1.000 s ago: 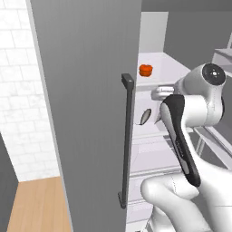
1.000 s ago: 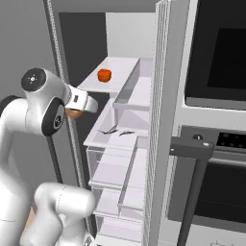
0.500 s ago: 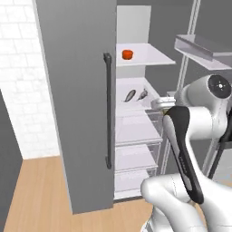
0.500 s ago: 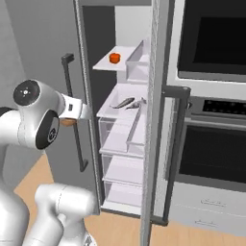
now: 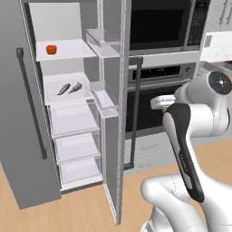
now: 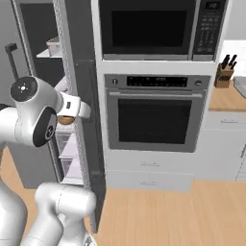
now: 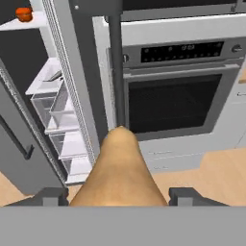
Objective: Place one squash and one fish in each tupperware on the nearby counter, to pack two identical lunches.
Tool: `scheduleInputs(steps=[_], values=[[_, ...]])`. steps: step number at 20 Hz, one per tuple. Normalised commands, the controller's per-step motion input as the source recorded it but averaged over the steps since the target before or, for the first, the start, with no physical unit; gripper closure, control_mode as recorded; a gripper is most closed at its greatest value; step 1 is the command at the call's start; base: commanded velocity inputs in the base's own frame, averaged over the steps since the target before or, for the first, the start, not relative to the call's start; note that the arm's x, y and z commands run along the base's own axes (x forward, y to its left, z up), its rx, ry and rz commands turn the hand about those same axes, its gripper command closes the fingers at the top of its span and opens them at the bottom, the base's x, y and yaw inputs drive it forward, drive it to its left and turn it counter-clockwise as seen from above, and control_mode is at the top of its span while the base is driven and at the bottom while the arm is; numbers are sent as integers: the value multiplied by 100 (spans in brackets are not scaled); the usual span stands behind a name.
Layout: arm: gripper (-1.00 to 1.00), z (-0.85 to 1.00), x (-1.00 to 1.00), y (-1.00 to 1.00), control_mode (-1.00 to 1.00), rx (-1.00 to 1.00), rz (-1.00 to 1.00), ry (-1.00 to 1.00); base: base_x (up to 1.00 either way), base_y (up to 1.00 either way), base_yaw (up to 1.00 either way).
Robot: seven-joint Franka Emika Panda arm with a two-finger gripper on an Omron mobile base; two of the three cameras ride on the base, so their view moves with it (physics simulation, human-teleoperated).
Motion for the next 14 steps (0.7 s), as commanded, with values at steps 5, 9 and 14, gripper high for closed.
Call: scheduleInputs(steps=[5, 9, 14], values=[[100, 0, 0, 0, 100, 0, 0, 0, 4, -100, -28], [100, 0, 0, 0, 100, 0, 0, 0, 61, -100, -24], [100, 0, 0, 0, 100, 0, 0, 0, 97, -100, -19]])
